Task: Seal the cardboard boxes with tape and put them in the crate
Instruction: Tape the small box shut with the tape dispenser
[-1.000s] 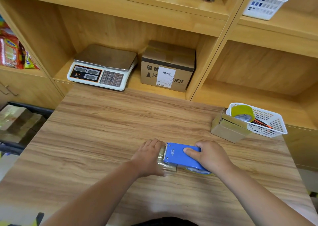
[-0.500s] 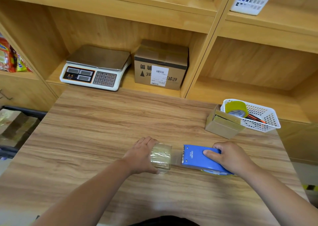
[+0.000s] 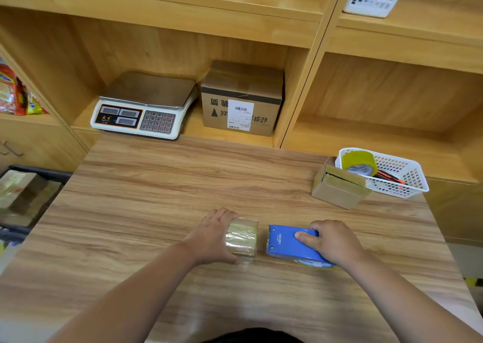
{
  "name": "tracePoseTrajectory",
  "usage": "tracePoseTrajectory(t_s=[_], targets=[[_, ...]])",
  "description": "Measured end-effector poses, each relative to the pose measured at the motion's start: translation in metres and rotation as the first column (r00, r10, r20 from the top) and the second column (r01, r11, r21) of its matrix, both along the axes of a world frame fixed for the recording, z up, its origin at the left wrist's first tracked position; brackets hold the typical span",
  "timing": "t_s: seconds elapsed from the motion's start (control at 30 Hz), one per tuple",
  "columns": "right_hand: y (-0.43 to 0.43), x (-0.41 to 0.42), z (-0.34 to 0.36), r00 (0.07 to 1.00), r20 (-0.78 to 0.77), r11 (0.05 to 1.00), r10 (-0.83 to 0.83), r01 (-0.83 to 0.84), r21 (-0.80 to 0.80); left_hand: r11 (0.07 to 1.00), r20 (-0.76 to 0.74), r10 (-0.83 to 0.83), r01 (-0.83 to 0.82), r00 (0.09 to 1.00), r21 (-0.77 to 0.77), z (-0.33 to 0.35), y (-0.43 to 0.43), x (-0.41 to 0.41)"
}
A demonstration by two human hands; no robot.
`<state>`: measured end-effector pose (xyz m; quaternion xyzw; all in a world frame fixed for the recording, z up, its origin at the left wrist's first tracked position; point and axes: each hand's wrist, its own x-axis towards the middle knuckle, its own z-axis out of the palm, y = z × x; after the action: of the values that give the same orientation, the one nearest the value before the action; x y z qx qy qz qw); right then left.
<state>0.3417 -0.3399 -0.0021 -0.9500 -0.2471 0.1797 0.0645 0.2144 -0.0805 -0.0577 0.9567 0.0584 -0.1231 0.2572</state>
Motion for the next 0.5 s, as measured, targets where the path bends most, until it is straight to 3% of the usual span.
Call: tracePoseTrajectory(t_s=[0.4, 0.5], targets=[[0.013, -0.008, -0.018, 1.000, -0.013, 0.999, -0.020, 0.020, 0.032, 1.000, 0.015, -0.027, 0.026, 1.000, 0.011, -0.001, -0.002, 0.000], [0.015, -0.010, -0.019, 1.000, -0.018, 0.999, -0.018, 0.018, 0.043, 0.984, 0.046, -0.080, 0.072, 0.996, 0.163, 0.002, -0.003, 0.000]])
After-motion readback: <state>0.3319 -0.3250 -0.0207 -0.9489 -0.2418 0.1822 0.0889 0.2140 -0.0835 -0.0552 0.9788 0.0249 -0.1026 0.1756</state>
